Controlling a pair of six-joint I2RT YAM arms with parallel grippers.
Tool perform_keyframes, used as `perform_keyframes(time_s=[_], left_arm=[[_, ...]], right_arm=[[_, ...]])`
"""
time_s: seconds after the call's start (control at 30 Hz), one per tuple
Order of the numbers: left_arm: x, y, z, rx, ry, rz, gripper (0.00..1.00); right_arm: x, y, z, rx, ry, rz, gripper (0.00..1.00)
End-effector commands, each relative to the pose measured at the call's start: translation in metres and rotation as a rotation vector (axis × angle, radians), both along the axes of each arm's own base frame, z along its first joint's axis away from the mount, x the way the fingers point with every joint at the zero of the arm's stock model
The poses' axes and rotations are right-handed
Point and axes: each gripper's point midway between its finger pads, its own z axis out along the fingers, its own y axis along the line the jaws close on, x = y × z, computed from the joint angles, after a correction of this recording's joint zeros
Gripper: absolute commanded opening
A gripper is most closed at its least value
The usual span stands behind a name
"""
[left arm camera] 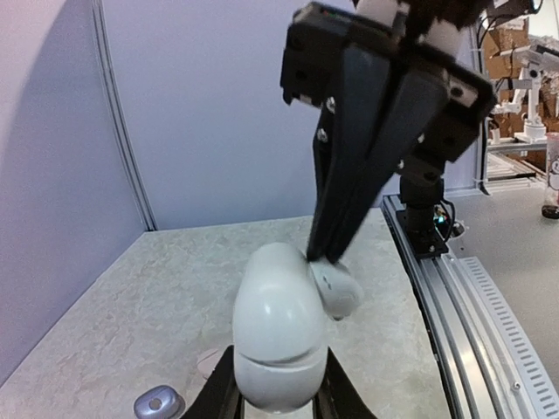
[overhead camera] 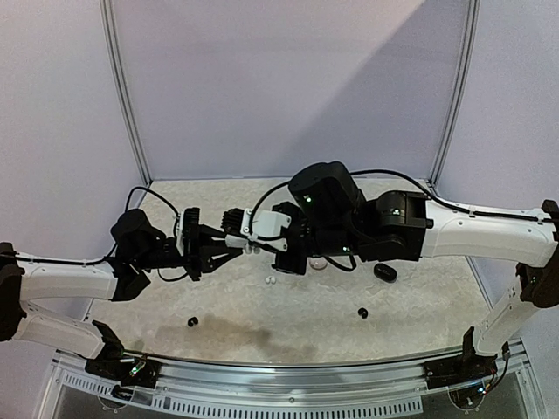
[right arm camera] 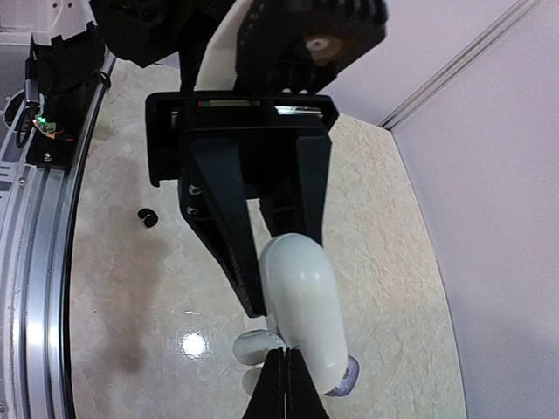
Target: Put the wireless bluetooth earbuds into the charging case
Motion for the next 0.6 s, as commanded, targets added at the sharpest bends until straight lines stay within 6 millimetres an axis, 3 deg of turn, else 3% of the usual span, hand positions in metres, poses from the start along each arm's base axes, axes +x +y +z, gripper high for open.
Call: perform_keyframes(time_s=[0.0, 0.3, 0.57], left_arm=[[-0.036, -0.005, -0.008, 0.043, -0.034, -0.179, 0.0], [-0.032, -0.004, -0.004, 0.027, 0.012, -0.152, 0.0], [-0.009, -0.002, -0.005, 0.0, 0.209, -0.028, 0.0]], right_arm=[[0.06, -0.019, 0.054, 0.148, -0.09, -0.214, 0.0], [0.069, -0.023, 0.045, 0.133, -0.069, -0.251, 0.0], [0.059, -0.031, 0.059, 0.155, -0.058, -0.223, 0.0]])
